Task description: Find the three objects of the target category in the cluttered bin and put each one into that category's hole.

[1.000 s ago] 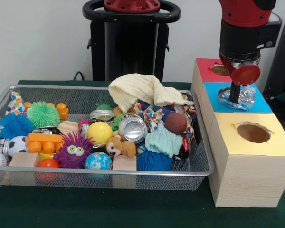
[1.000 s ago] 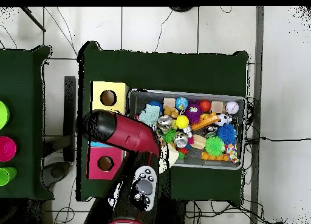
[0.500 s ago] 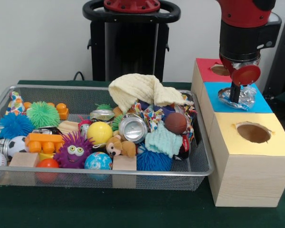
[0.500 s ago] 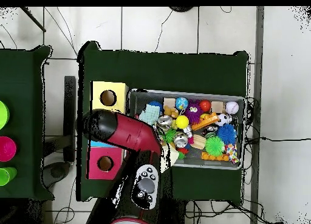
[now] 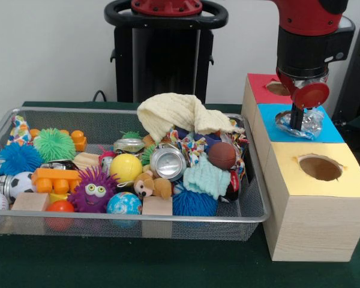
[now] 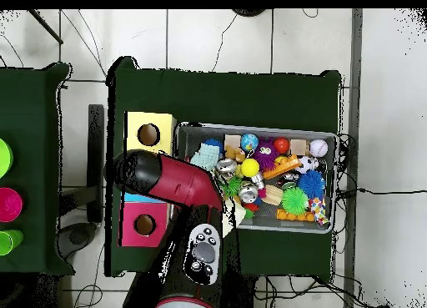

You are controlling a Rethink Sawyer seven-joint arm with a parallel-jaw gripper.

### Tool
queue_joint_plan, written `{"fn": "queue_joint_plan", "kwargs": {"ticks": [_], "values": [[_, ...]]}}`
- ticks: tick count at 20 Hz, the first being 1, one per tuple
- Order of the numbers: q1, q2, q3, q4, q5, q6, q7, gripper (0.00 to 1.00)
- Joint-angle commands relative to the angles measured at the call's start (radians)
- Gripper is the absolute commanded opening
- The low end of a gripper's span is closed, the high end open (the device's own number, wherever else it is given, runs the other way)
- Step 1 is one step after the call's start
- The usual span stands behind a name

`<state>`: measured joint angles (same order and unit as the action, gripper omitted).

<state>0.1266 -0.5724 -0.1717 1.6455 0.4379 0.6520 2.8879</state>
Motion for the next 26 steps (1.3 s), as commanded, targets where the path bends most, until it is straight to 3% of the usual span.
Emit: {"fn": "queue_joint_plan", "kwargs": {"ticks": [1,13,26], "values": [[-0.139,0.653,0.228,0.047,-0.206,-0.950,0.149,0.00],[-0.151,0.675,0.232,0.018,-0.243,-0.949,0.187,0.00],[-0.086,0.679,0.176,-0.005,-0.188,-0.911,0.236,0.00]]}}
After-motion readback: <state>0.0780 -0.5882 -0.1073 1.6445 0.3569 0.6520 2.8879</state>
